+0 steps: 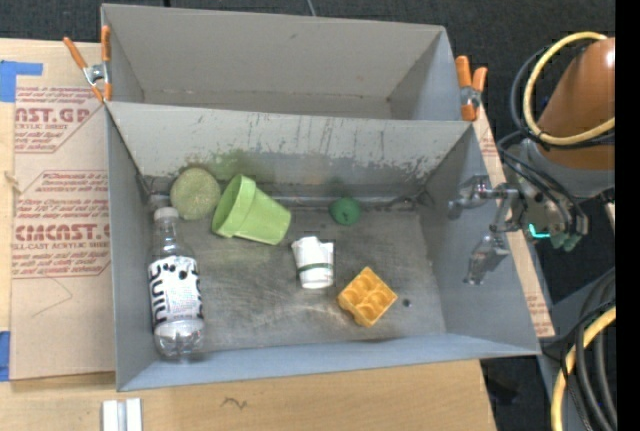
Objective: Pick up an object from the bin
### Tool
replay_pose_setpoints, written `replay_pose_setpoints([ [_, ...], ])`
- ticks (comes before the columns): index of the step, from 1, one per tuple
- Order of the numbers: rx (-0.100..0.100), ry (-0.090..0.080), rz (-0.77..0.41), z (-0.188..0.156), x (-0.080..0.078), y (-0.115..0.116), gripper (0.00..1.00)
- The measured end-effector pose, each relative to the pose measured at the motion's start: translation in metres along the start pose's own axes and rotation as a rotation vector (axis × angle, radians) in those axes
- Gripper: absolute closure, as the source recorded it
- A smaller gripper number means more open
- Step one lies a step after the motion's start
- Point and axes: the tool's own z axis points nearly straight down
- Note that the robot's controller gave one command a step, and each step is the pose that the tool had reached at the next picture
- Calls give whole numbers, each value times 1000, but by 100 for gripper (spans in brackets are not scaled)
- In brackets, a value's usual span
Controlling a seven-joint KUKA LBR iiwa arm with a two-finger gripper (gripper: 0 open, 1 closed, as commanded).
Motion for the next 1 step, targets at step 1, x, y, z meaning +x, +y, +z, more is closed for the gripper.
replay_pose_setpoints([
  [1, 1, -6, -2, -2, -1, 1, 0],
])
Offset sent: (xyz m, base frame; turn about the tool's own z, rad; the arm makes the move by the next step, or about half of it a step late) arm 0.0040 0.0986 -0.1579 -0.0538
